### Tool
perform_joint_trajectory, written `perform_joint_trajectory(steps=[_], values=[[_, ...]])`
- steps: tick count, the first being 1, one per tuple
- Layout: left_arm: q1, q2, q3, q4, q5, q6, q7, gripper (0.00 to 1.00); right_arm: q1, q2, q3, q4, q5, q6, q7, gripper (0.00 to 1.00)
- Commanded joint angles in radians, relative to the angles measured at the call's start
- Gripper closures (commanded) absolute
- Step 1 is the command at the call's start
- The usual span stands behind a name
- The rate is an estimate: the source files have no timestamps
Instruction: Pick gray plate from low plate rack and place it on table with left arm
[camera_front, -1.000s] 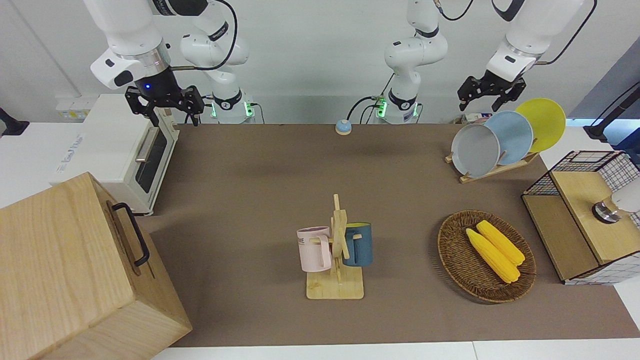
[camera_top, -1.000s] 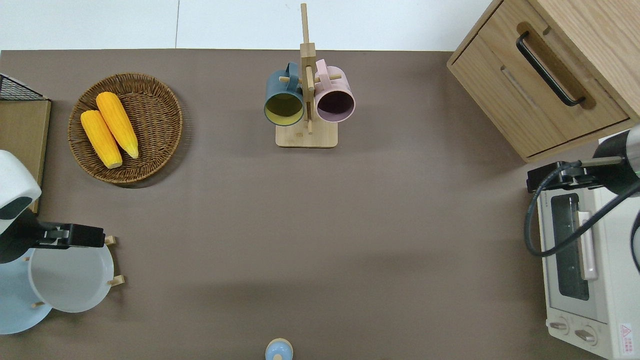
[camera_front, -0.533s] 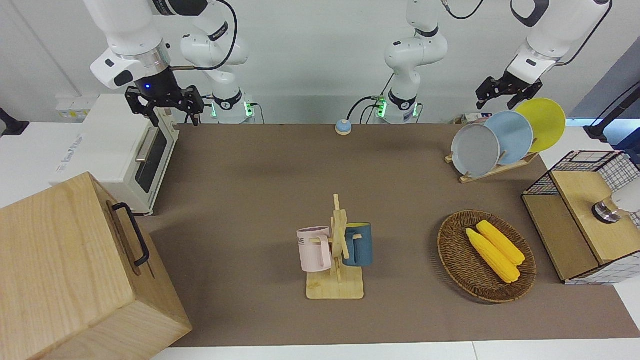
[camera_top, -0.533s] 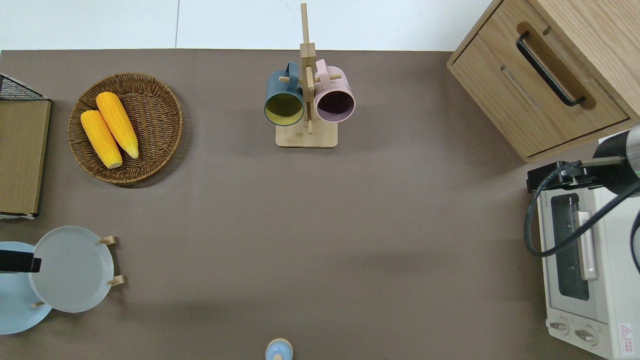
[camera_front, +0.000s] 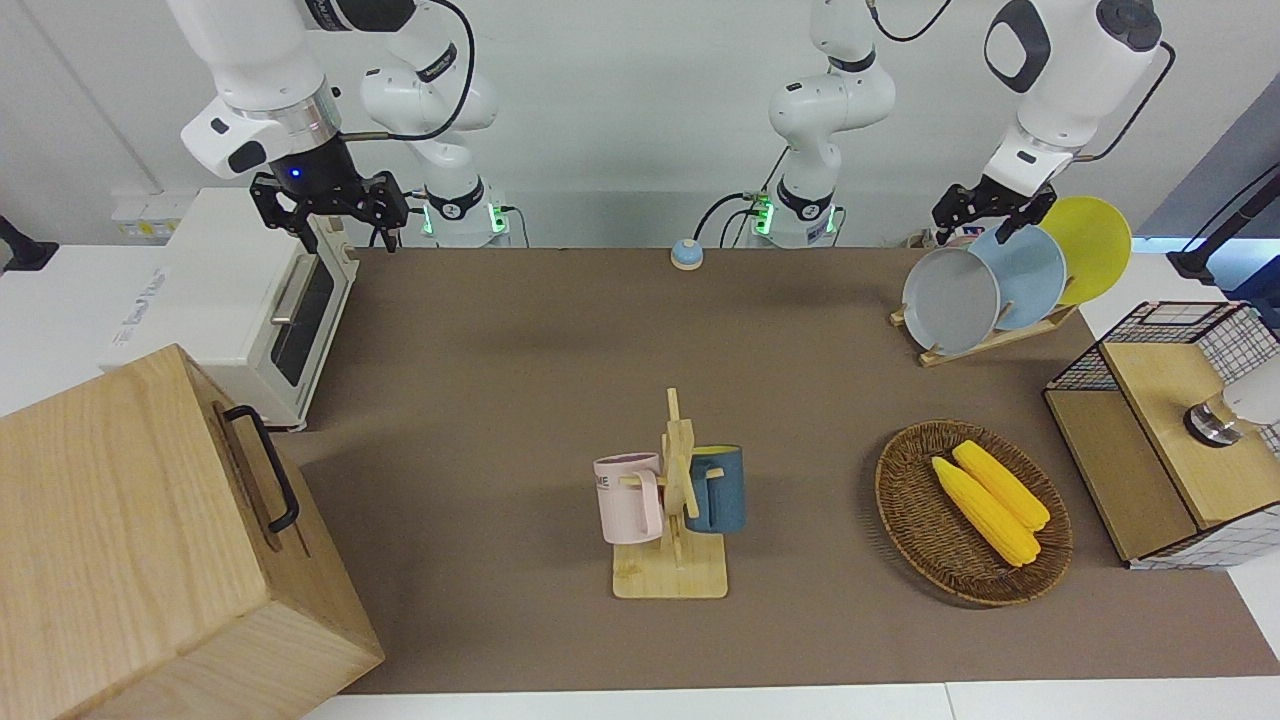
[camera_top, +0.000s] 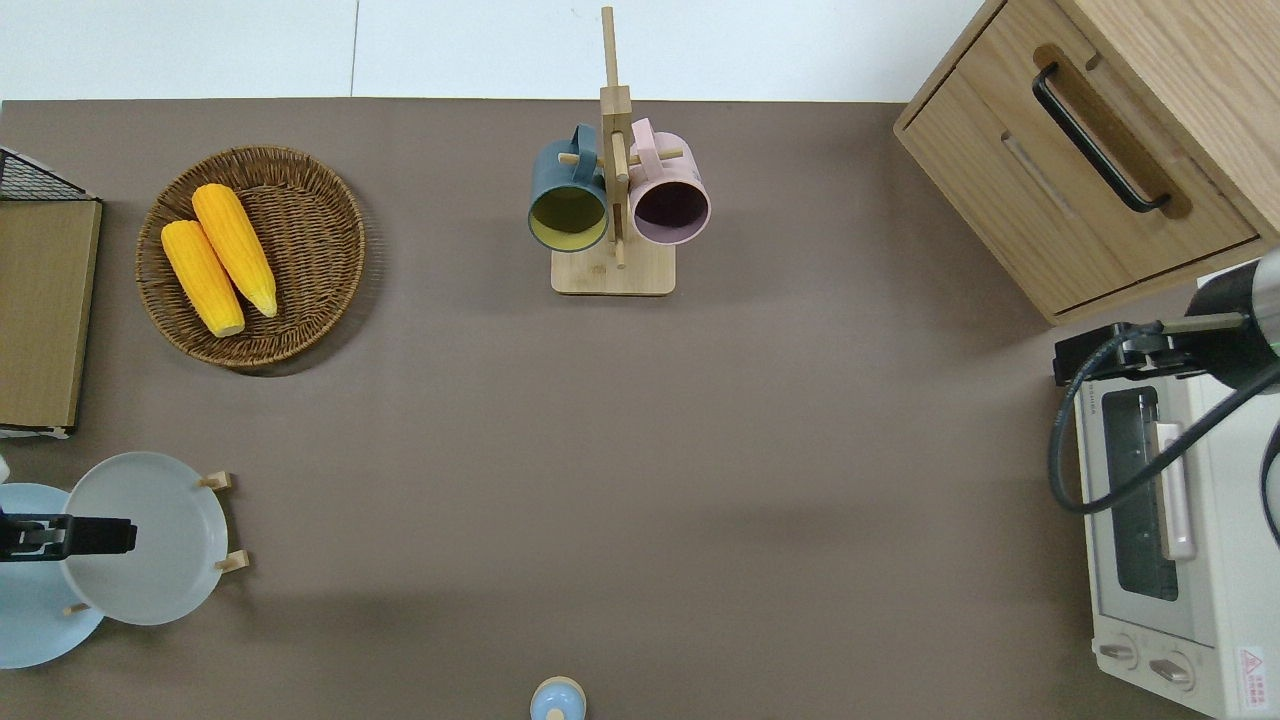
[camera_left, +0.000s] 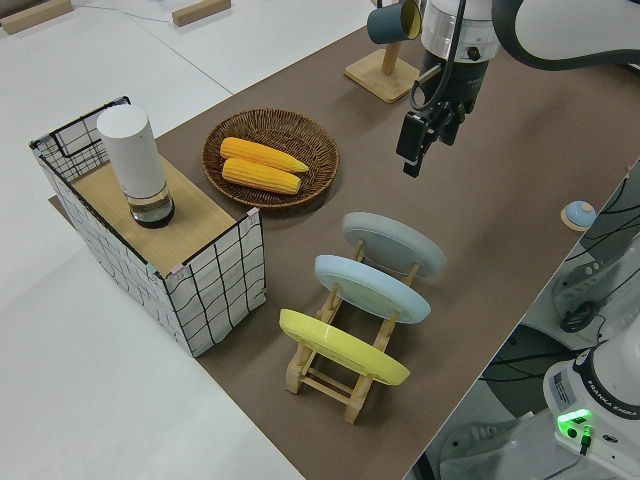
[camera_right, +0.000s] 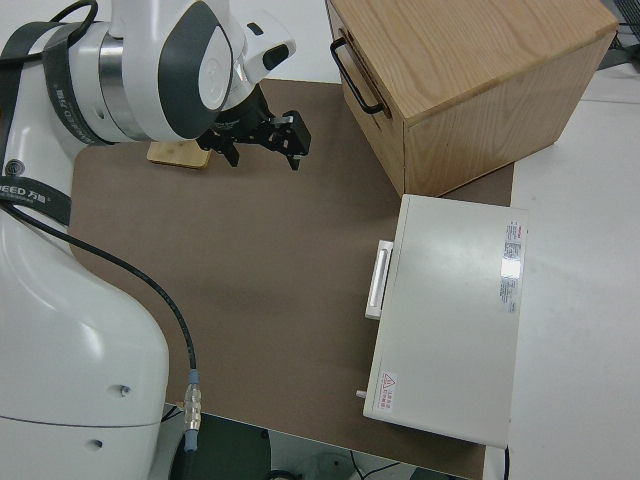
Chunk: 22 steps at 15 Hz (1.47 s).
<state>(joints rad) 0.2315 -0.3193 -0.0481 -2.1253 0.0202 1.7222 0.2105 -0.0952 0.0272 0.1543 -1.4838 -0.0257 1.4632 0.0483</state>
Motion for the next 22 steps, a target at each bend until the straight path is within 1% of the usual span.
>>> perform_joint_trajectory(steps=[1, 4, 7, 14, 22], values=[[0.034, -0.049, -0.001, -0.085, 0.043, 0.069, 0.044, 0.00, 0.005, 0.002, -0.004, 0.005, 0.003, -0.006, 0.004, 0.017], [0.067, -0.047, -0.001, -0.093, 0.044, 0.091, 0.078, 0.00, 0.005, 0.002, -0.004, 0.005, 0.003, -0.006, 0.004, 0.017], [0.084, -0.047, -0.001, -0.134, 0.044, 0.138, 0.083, 0.00, 0.005, 0.002, -0.004, 0.005, 0.003, -0.006, 0.004, 0.017], [0.095, -0.043, -0.001, -0.218, 0.044, 0.260, 0.087, 0.00, 0.005, 0.002, -0.004, 0.005, 0.003, -0.006, 0.004, 0.017], [0.115, -0.026, -0.001, -0.283, 0.044, 0.358, 0.089, 0.00, 0.005, 0.002, -0.004, 0.005, 0.003, -0.006, 0.004, 0.017]])
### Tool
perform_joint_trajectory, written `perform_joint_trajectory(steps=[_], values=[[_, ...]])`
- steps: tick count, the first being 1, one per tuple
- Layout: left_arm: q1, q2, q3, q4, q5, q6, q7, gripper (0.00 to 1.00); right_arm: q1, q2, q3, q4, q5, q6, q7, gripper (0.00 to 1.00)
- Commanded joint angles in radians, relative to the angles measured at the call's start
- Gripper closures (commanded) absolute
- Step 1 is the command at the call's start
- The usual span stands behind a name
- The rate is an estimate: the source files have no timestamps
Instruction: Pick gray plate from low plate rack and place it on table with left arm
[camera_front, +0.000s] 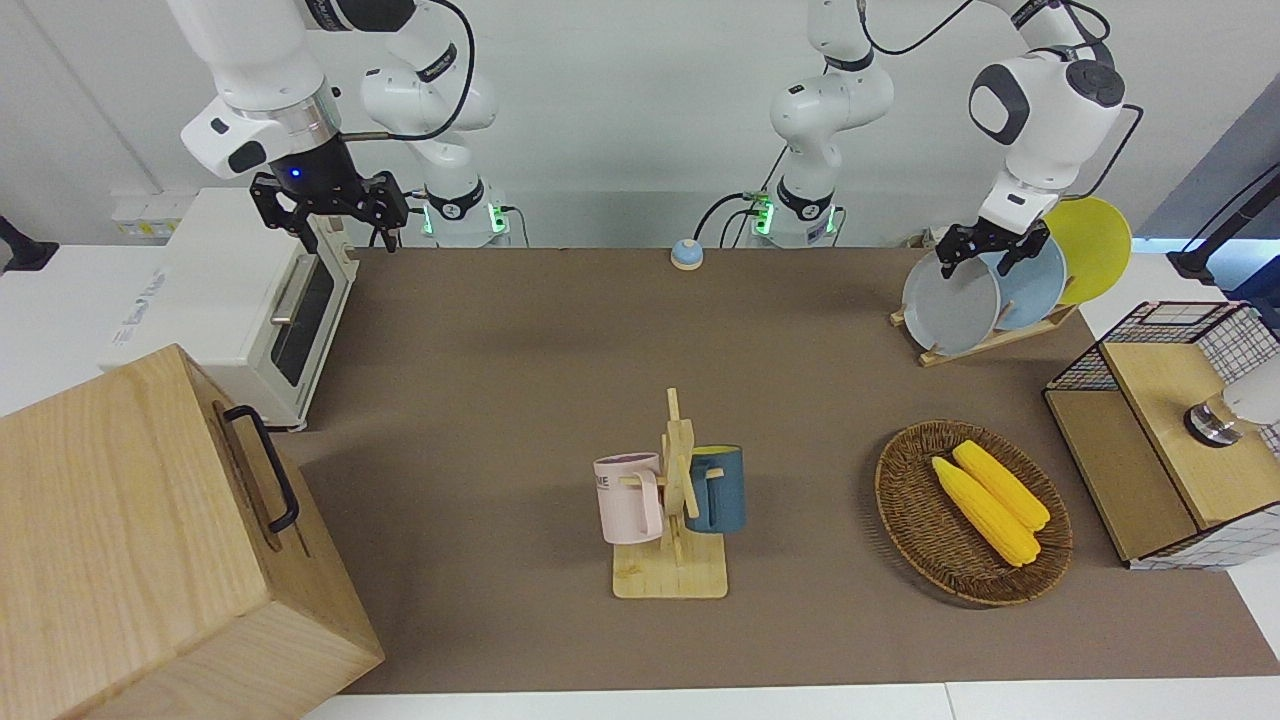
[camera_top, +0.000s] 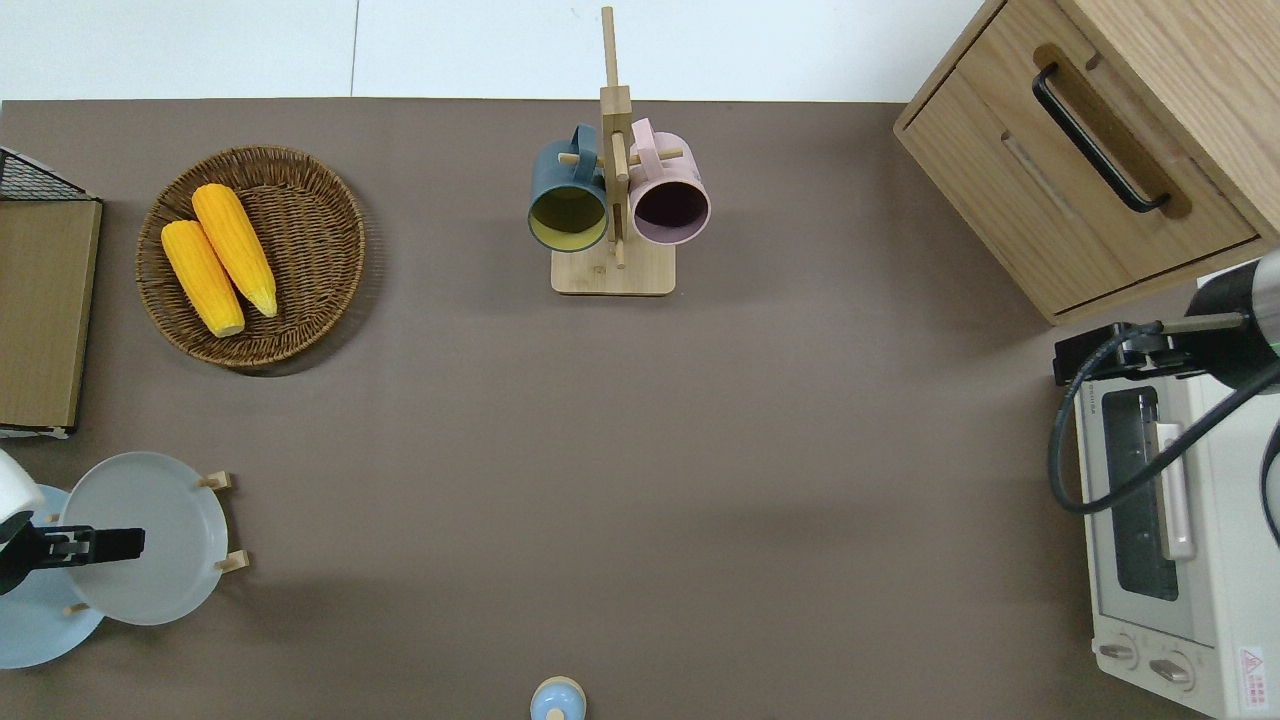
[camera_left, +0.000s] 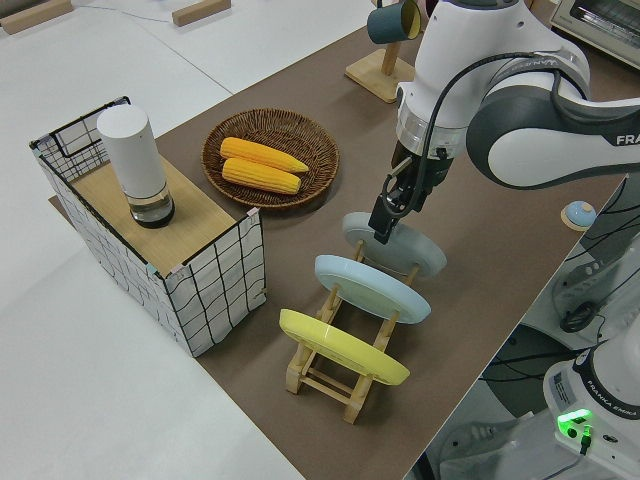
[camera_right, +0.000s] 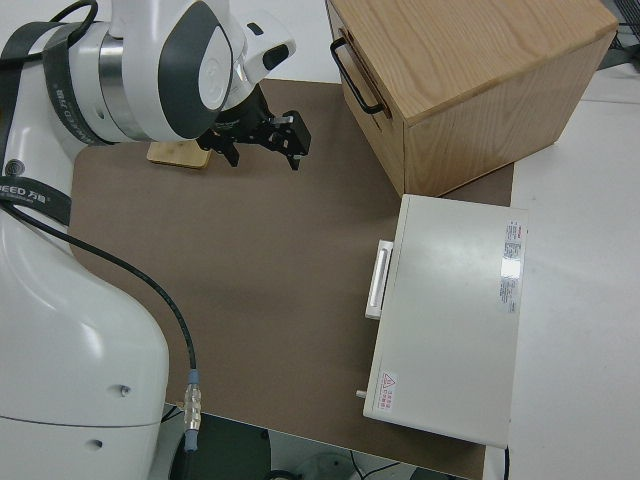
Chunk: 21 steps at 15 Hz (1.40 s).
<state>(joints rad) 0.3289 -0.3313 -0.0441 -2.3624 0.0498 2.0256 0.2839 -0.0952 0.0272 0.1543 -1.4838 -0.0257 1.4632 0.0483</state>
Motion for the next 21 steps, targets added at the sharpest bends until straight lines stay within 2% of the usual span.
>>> perform_joint_trajectory(steps=[1, 7, 8, 9, 10, 11, 12, 21], values=[[0.021, -0.014, -0.005, -0.046, 0.015, 0.056, 0.015, 0.00, 0.005, 0.002, -0.004, 0.005, 0.003, -0.006, 0.004, 0.017], [0.024, -0.005, -0.005, -0.051, 0.015, 0.062, 0.015, 0.02, 0.005, 0.002, -0.004, 0.005, 0.003, -0.006, 0.004, 0.017], [0.024, -0.005, -0.005, -0.051, 0.015, 0.064, 0.015, 0.11, 0.005, 0.002, -0.004, 0.005, 0.003, -0.006, 0.004, 0.017], [0.024, -0.005, -0.003, -0.054, 0.015, 0.061, 0.015, 0.46, 0.005, 0.002, -0.004, 0.005, 0.003, -0.006, 0.004, 0.017], [0.024, -0.005, -0.003, -0.054, 0.015, 0.061, 0.015, 0.70, 0.005, 0.002, -0.004, 0.005, 0.003, -0.006, 0.004, 0.017], [0.024, -0.005, -0.003, -0.054, 0.015, 0.059, 0.015, 0.91, 0.005, 0.002, -0.004, 0.005, 0.003, -0.006, 0.004, 0.017], [0.024, -0.005, -0.003, -0.054, 0.015, 0.059, 0.015, 1.00, 0.005, 0.002, -0.004, 0.005, 0.003, -0.006, 0.004, 0.017], [0.022, -0.005, -0.003, -0.046, 0.015, 0.042, 0.015, 1.00, 0.005, 0.002, -0.004, 0.005, 0.003, -0.006, 0.004, 0.017]])
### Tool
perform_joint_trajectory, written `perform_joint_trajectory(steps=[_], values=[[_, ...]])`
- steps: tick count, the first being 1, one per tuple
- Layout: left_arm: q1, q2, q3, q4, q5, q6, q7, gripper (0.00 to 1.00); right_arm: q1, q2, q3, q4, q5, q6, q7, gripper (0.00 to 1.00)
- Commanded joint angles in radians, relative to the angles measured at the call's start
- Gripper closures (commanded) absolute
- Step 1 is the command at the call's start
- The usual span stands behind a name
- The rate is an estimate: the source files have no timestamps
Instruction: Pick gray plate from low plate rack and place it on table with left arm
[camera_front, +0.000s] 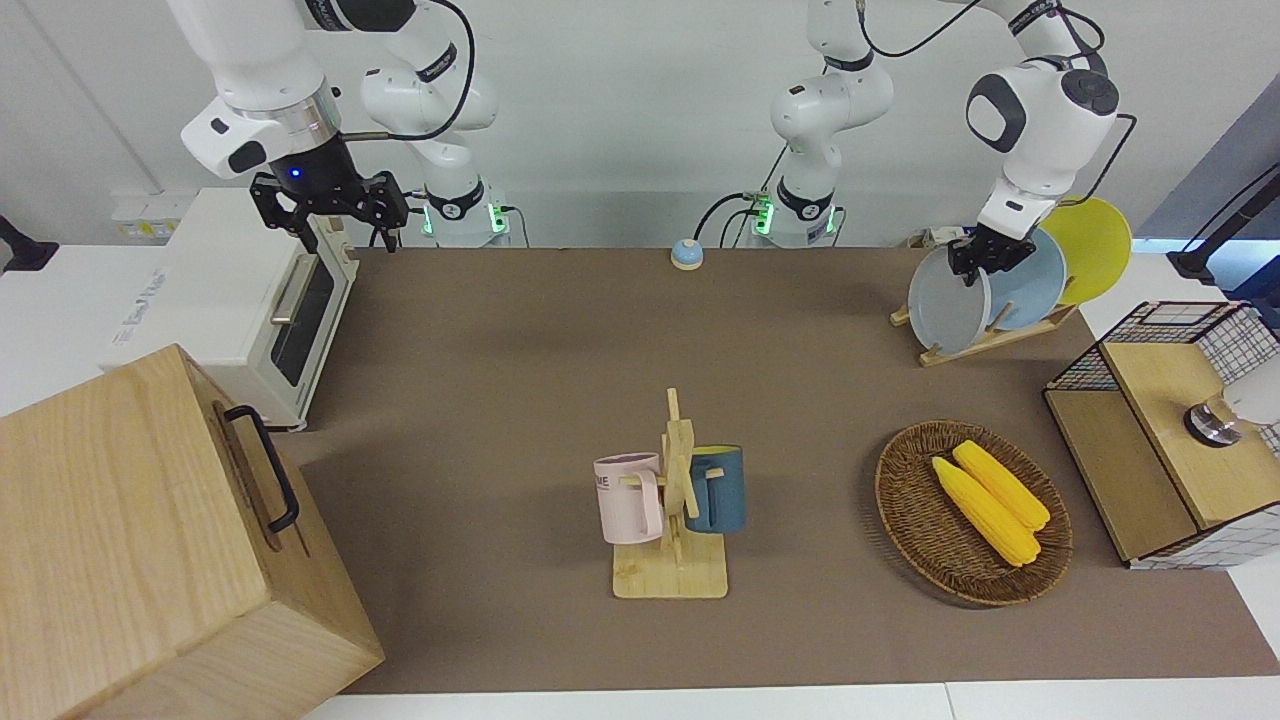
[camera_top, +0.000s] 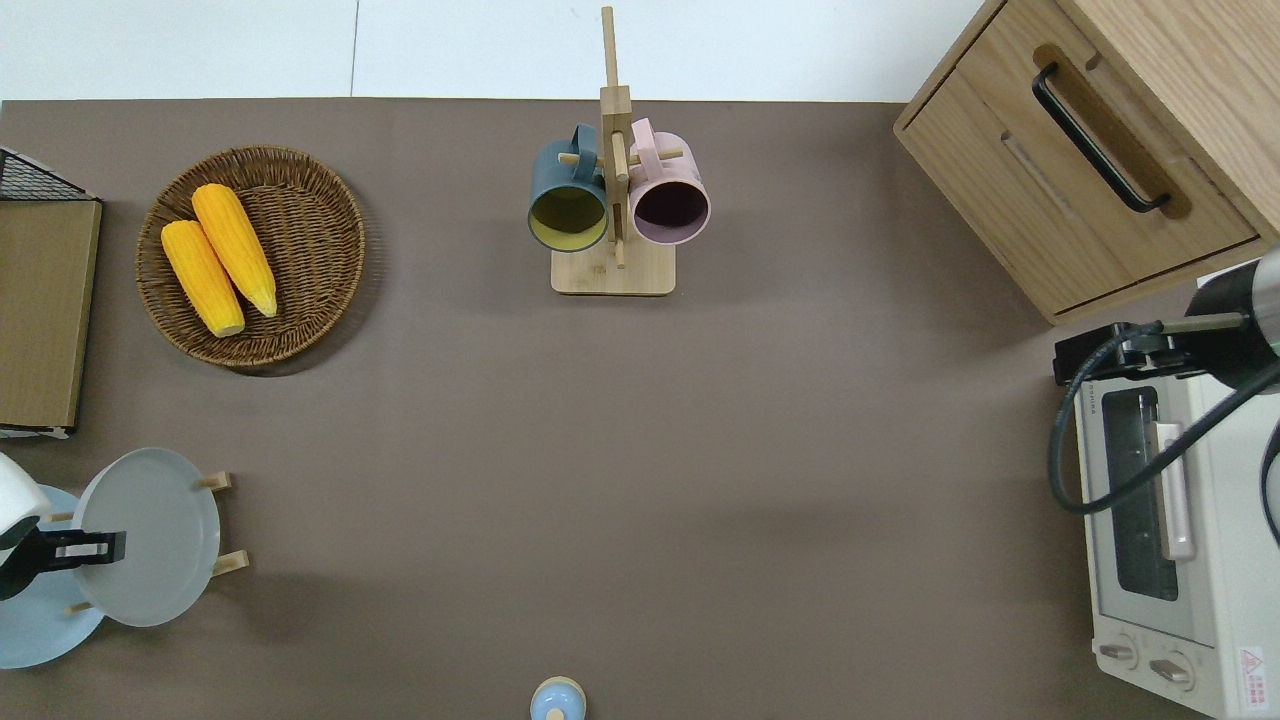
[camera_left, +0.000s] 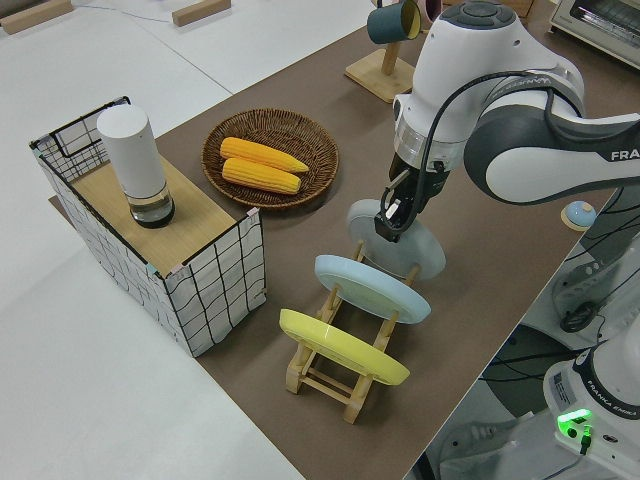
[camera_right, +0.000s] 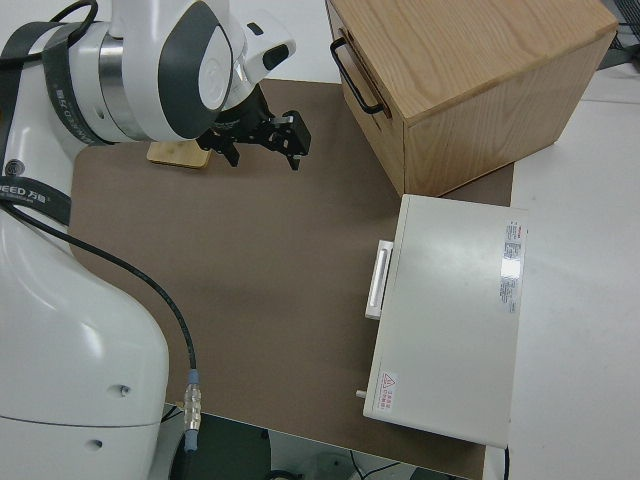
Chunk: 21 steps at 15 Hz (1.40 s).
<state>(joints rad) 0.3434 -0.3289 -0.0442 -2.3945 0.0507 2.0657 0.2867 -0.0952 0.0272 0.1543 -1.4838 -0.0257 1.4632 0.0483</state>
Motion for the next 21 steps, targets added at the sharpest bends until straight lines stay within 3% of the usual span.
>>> perform_joint_trajectory(steps=[1, 6, 10, 15, 21], values=[[0.006, -0.019, -0.003, -0.005, 0.012, -0.024, 0.012, 1.00, 0.005, 0.002, -0.004, 0.005, 0.003, -0.006, 0.004, 0.017], [0.006, -0.050, -0.014, 0.101, 0.014, -0.148, 0.000, 1.00, 0.005, 0.002, -0.004, 0.005, 0.003, -0.006, 0.004, 0.017], [-0.004, -0.073, -0.017, 0.236, 0.014, -0.327, -0.004, 1.00, 0.005, 0.002, -0.004, 0.005, 0.003, -0.006, 0.004, 0.017], [-0.009, -0.101, -0.058, 0.328, 0.009, -0.489, -0.079, 1.00, 0.005, 0.002, -0.004, 0.005, 0.003, -0.006, 0.004, 0.017], [-0.009, -0.101, -0.059, 0.344, -0.175, -0.550, -0.083, 1.00, 0.005, 0.002, -0.004, 0.005, 0.003, -0.006, 0.004, 0.017]])
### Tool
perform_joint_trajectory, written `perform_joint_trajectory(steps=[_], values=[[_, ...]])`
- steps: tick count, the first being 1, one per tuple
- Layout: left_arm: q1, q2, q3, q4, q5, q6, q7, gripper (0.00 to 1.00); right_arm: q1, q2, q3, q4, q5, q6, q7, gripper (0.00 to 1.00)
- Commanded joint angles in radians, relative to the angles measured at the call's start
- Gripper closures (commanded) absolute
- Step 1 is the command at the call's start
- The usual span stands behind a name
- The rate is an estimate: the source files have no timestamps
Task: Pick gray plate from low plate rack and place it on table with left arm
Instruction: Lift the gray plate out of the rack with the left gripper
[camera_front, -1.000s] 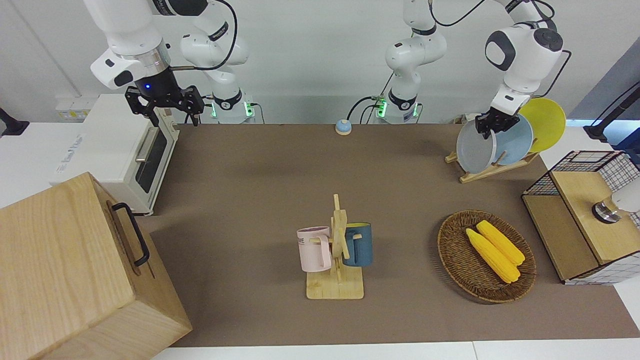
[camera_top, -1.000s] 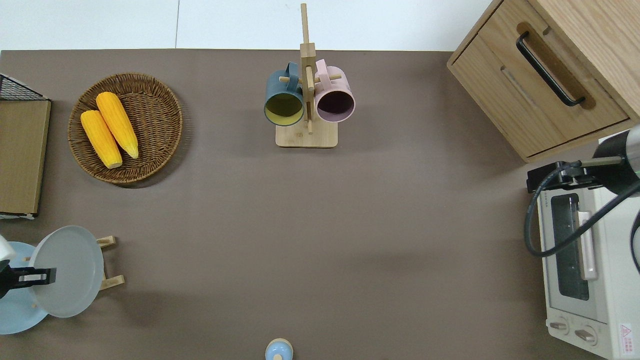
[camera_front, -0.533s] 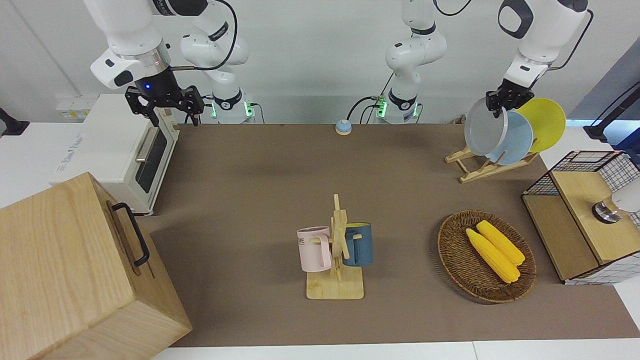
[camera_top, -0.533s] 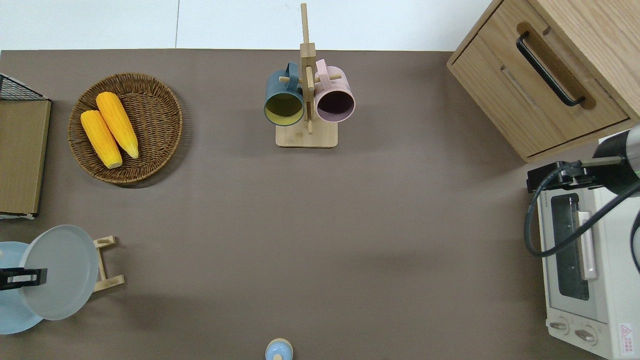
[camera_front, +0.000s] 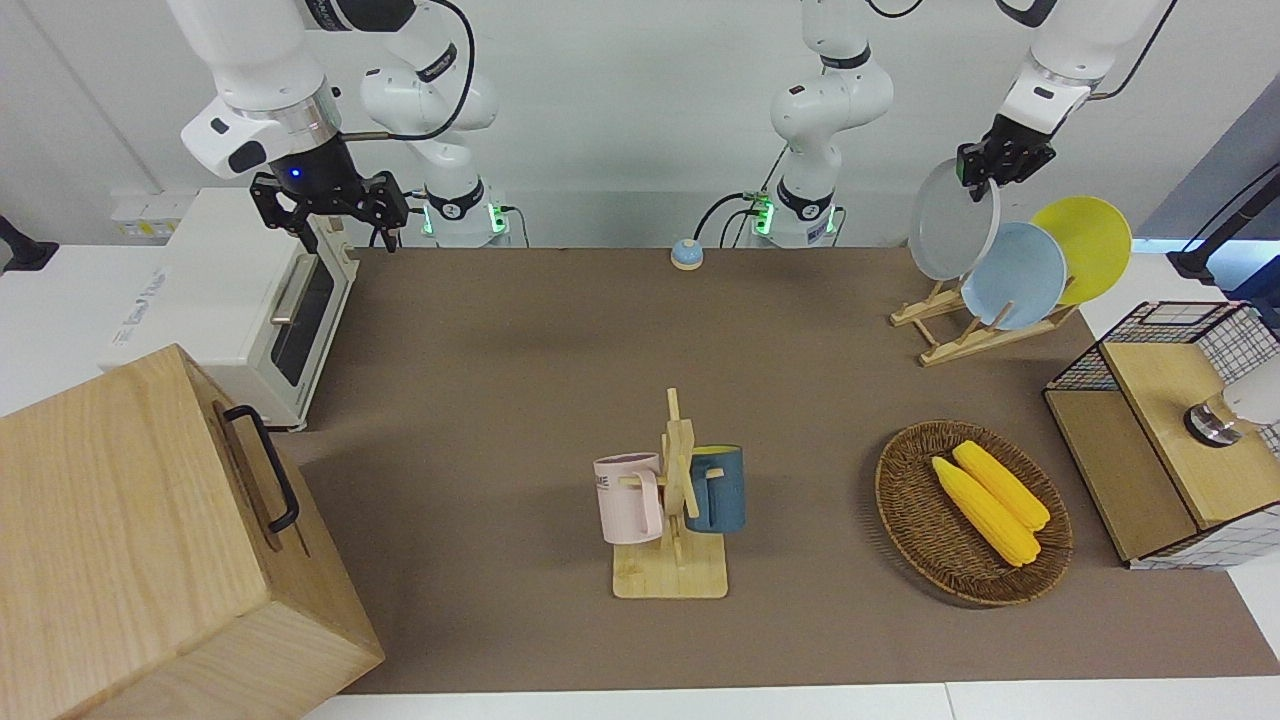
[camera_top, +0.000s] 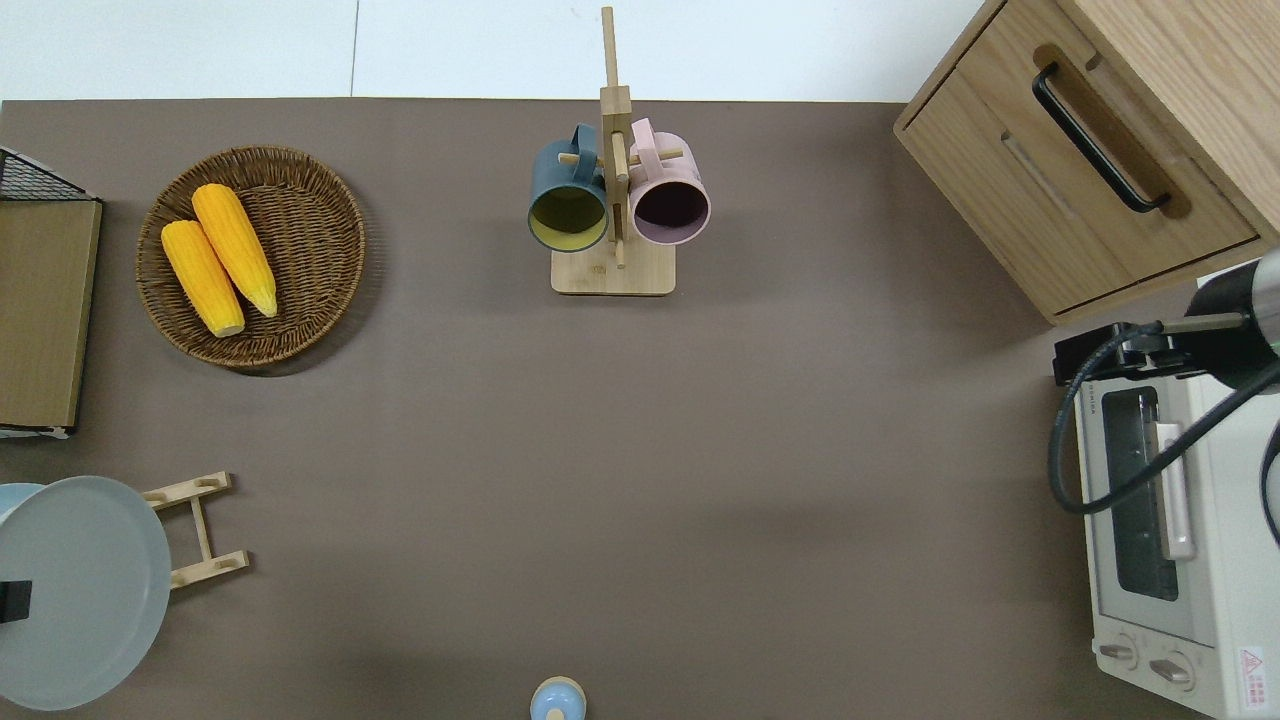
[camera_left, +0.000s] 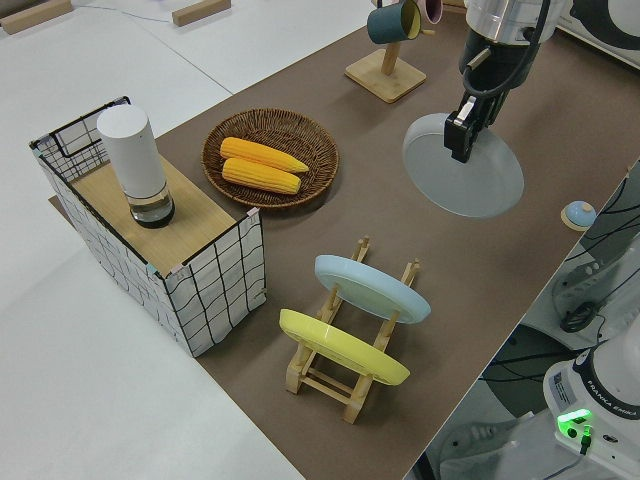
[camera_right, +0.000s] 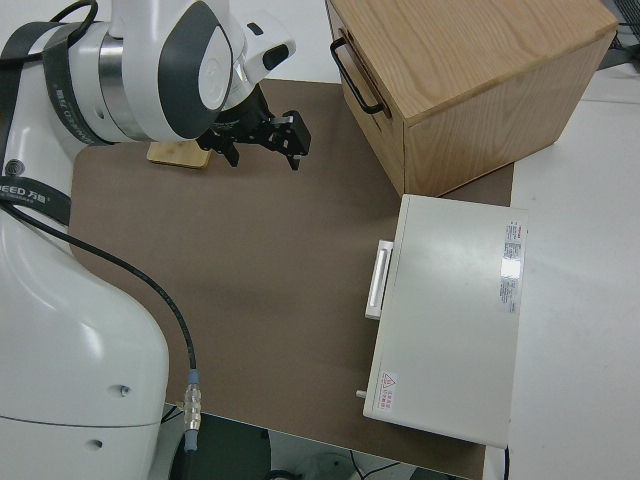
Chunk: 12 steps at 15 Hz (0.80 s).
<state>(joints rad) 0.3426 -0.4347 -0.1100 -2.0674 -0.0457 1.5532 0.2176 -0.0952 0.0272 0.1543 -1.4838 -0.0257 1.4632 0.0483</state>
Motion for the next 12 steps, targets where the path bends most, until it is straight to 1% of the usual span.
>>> perform_joint_trajectory(steps=[1, 4, 6, 8, 10, 12], values=[[-0.008, 0.010, 0.004, 0.016, -0.113, -0.044, -0.014, 1.00, 0.005, 0.002, -0.004, 0.005, 0.003, -0.006, 0.004, 0.017], [0.010, 0.027, 0.001, -0.003, -0.257, -0.053, -0.009, 1.00, 0.005, 0.002, -0.004, 0.005, 0.003, -0.006, 0.004, 0.017], [0.010, 0.042, -0.003, -0.022, -0.311, -0.065, -0.004, 1.00, 0.005, 0.002, -0.004, 0.005, 0.003, -0.006, 0.004, 0.017], [0.013, 0.065, -0.010, -0.043, -0.386, -0.064, 0.000, 1.00, 0.005, 0.002, -0.004, 0.005, 0.003, -0.006, 0.004, 0.017], [0.012, 0.102, -0.011, -0.056, -0.436, -0.061, 0.011, 1.00, 0.005, 0.002, -0.004, 0.005, 0.003, -0.006, 0.004, 0.017], [0.007, 0.157, -0.010, -0.056, -0.460, -0.059, 0.038, 1.00, 0.005, 0.002, -0.004, 0.005, 0.003, -0.006, 0.004, 0.017]])
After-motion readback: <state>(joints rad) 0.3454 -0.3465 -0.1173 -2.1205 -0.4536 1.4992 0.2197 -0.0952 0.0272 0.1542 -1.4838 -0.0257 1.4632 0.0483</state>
